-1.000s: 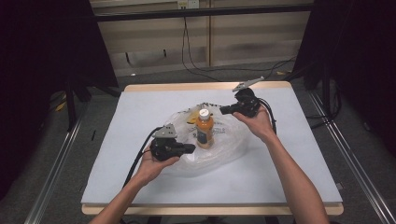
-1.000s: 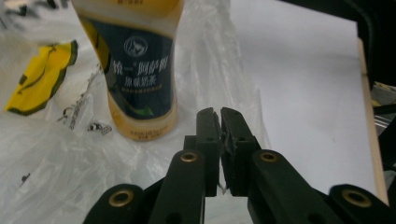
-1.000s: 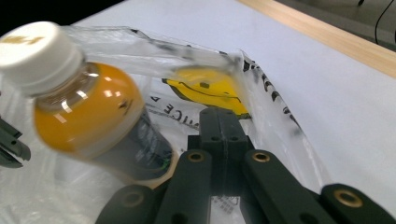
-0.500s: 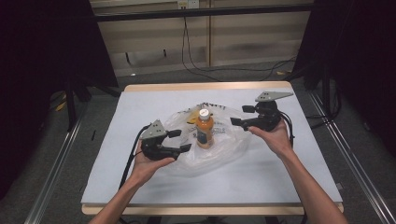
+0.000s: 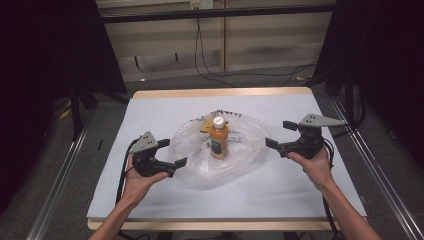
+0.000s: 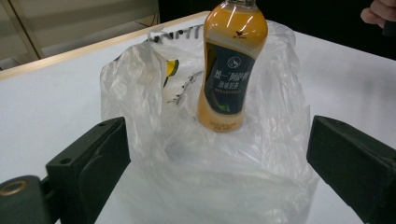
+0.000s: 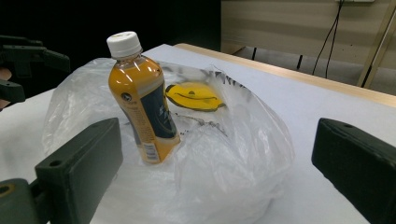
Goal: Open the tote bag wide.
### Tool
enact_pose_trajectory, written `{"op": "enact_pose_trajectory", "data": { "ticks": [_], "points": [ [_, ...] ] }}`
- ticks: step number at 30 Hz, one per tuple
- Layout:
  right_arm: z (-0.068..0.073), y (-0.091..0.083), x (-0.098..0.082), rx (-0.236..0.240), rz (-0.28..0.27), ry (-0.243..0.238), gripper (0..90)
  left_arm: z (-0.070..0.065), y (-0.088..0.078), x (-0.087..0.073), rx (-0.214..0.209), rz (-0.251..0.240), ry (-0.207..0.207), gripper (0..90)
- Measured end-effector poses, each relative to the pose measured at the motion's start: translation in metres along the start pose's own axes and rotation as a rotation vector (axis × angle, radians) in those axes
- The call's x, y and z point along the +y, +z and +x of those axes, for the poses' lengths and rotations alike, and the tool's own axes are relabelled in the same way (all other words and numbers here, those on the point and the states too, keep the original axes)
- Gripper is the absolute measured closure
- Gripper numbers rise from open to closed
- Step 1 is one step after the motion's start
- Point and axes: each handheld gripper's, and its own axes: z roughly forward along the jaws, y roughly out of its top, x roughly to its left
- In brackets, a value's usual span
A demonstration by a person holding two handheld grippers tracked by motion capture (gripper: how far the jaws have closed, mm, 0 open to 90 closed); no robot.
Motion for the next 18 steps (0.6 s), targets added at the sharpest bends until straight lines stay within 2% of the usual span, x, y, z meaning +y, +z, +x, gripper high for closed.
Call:
{"op": "enact_pose_trajectory", "data": {
  "ticks": [5,8,9,10,11,15,17,18],
  "points": [
    [0.002,-0.017,-0.008,-0.023,-0.007,0.008,1.8,0.001,-0.015,-0.007,0.029,-0.007,-0.007,4.4],
    [0.003,-0.028,-0.013,-0.029,-0.013,0.018,2.0,0.001,-0.026,-0.011,0.061,-0.015,-0.009,4.5],
    [0.004,-0.032,-0.015,-0.04,-0.022,0.022,2.0,0.002,-0.029,-0.013,0.054,-0.029,-0.03,4.5],
    [0.005,-0.036,-0.016,-0.039,-0.03,0.025,2.5,0.004,-0.032,-0.014,0.067,-0.029,-0.054,5.0],
    [0.005,-0.039,-0.017,-0.033,-0.034,0.032,2.5,0.005,-0.035,-0.015,0.087,-0.038,-0.061,5.2],
    [0.008,-0.05,-0.027,-0.058,-0.026,0.04,2.9,0.004,-0.044,-0.024,0.091,-0.035,-0.08,4.5],
    [0.01,-0.056,-0.033,-0.078,-0.031,0.044,3.0,0.002,-0.05,-0.03,0.114,-0.05,-0.075,4.1],
    [0.011,-0.058,-0.035,-0.084,-0.043,0.054,3.3,0.002,-0.053,-0.033,0.117,-0.054,-0.086,3.5]
  ]
}}
